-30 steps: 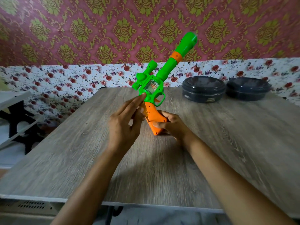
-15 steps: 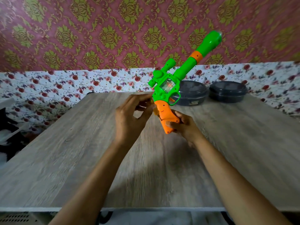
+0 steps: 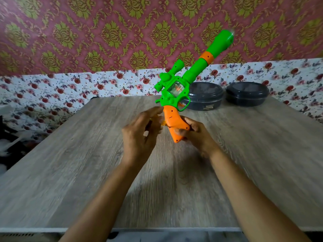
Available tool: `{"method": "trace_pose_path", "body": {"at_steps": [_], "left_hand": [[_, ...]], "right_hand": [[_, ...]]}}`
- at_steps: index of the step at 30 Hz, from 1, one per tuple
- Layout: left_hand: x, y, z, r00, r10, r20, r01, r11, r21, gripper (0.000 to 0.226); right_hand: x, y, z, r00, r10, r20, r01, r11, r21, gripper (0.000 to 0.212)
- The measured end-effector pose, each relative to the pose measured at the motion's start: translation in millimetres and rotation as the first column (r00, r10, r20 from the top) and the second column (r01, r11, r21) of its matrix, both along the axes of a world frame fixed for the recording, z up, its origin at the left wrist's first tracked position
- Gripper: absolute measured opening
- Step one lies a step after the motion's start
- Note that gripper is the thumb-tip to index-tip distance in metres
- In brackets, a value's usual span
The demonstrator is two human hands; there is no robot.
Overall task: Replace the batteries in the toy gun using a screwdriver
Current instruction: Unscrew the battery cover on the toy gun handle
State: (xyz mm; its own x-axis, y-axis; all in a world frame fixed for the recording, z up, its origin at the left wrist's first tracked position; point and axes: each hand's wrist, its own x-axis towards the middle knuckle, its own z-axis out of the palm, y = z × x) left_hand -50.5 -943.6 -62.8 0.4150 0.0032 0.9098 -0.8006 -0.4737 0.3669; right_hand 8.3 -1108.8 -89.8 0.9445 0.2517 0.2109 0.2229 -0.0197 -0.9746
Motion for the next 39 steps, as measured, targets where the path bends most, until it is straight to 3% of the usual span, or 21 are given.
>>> {"method": "trace_pose_path", "body": {"at_steps": [6,12,18,22,26,29,33,39], "left_hand": [[3,1,-1,0.999,-0.036,0.034,0.032,0.991,0.129,0.038],[1,7,5,1.000,0.022,-0.002,-0.022,0.997,-0.072,0.020],[1,6,4,0.993,-0.055,-0.100,0.033,0.978,-0.206,0.028],[3,6,3,0.997,-0.057,-0.046,0.053,0.995,-0.085,0.014],[4,6,-1,0.984,-0.150,-0.092,0.148,0.989,-0.025,0.035],[7,6,-1,0.990,-0.119,-0.068,0.120,0.993,0.006,0.038],[5,9,1,0.996,-0.031,-0.081,0.026,0.998,-0.065,0.021],[3,6,3,0.983,-0.075,-0.168,0.026,0.961,-0.275,0.027]], "right_hand": [[3,-3,-1,0.999,-0.037,0.000,0.037,0.998,-0.053,0.045],[-5,0,-1,1.000,0.013,-0.006,-0.013,1.000,-0.020,0.057],[-4,-1,0,0.999,0.028,-0.029,-0.027,0.999,0.036,0.051],[-1,-3,-2,0.999,0.028,-0.031,-0.027,0.999,0.047,0.051],[-3,-4,0,1.000,0.006,-0.025,-0.006,1.000,0.017,0.054],[-1,-4,-5,0.998,-0.032,-0.052,0.029,0.999,-0.042,0.060],[-1,-1,-7,0.997,-0.021,-0.070,0.017,0.999,-0.050,0.064],[0,0,-7,0.994,-0.035,-0.102,0.031,0.999,-0.039,0.056]]}}
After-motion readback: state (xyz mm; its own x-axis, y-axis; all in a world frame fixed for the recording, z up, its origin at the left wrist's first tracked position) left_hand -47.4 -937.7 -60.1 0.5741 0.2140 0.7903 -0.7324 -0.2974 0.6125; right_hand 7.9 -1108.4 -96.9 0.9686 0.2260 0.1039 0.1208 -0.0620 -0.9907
